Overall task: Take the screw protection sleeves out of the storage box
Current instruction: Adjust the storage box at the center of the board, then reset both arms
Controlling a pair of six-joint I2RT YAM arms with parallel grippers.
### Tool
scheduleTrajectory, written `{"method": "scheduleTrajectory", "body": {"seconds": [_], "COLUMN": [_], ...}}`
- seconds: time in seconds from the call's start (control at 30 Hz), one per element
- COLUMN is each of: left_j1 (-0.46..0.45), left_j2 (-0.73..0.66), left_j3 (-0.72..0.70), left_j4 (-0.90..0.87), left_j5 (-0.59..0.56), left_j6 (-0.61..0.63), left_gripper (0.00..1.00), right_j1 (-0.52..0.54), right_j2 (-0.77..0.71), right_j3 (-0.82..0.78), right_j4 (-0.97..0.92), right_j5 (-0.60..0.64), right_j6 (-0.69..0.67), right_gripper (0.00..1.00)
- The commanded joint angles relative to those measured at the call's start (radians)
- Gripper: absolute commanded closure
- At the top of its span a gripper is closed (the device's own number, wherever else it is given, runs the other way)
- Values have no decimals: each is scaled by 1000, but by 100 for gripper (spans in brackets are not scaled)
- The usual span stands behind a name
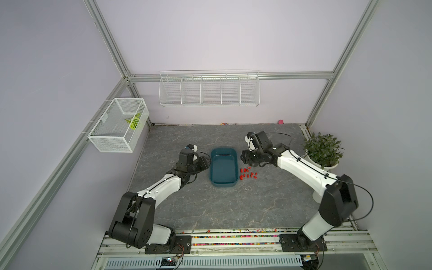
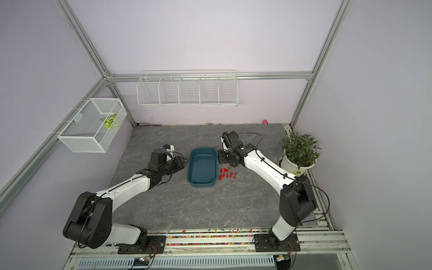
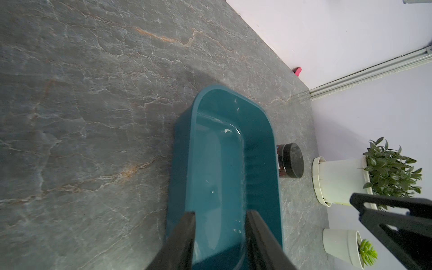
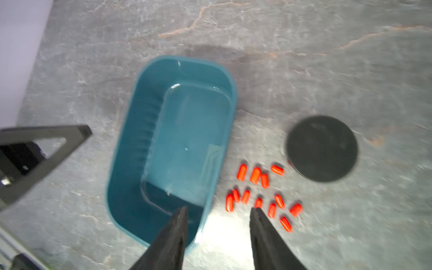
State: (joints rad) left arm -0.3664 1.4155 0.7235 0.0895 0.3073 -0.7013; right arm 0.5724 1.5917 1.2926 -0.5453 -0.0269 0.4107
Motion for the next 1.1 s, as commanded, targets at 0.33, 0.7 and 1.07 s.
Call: {"method": "scheduleTrajectory", "body": {"seconds": [0.33,0.7,1.07], "left_j1": [3,11,251], "left_j2": [-161,-367,-441], "left_j3": [120,-31,-292], "left_j4": [-251,-145,247], "left_j5": [-201,-668,-705], "left_j6": [230,425,523], "left_gripper": [53,46,27], "right_j1": [-18,-121,-238], "right_j2": [-334,-478,-516], "right_j3": [-326,-453,-592], "right_j4": [159,191,385], "right_j5": [397,524,435], "right_j6": [-78,-114,-281], "right_gripper": [41,1,1]}}
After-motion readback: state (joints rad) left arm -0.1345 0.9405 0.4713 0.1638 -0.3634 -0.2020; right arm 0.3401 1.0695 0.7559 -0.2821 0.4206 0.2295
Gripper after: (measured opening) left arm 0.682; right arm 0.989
